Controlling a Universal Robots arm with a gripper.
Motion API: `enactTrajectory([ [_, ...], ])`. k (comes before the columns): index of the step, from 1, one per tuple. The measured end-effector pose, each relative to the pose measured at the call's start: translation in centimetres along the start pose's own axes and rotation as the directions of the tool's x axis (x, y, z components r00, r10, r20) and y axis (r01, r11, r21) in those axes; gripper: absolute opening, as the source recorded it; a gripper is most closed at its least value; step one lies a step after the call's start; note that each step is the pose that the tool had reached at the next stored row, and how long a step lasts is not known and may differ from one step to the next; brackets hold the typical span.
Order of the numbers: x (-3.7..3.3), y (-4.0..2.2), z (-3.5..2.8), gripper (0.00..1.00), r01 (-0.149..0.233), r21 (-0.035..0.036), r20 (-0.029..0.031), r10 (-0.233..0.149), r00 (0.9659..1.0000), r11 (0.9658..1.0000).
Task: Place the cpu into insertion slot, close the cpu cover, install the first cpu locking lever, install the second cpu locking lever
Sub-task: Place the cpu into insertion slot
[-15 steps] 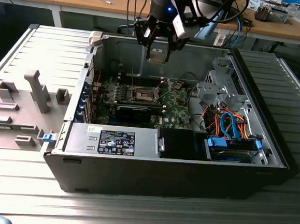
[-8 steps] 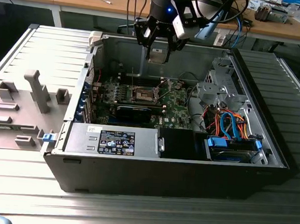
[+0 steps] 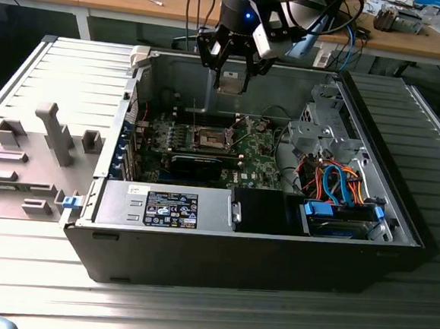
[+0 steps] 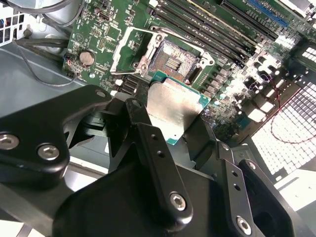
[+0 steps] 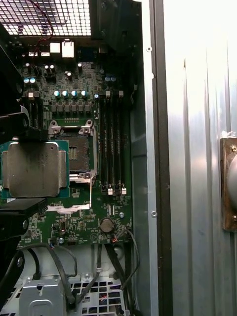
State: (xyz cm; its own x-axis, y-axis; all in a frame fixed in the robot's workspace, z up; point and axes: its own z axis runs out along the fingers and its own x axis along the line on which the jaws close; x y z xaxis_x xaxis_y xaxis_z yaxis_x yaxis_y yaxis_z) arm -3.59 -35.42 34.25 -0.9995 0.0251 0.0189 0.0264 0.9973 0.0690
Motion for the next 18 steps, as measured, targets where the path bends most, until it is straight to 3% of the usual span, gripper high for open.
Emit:
enactTrajectory([
  [18,-0.01,-0.03,0.41,0.54,0.000,-0.0001,0.0001,0.000,1.0000,1.0000],
])
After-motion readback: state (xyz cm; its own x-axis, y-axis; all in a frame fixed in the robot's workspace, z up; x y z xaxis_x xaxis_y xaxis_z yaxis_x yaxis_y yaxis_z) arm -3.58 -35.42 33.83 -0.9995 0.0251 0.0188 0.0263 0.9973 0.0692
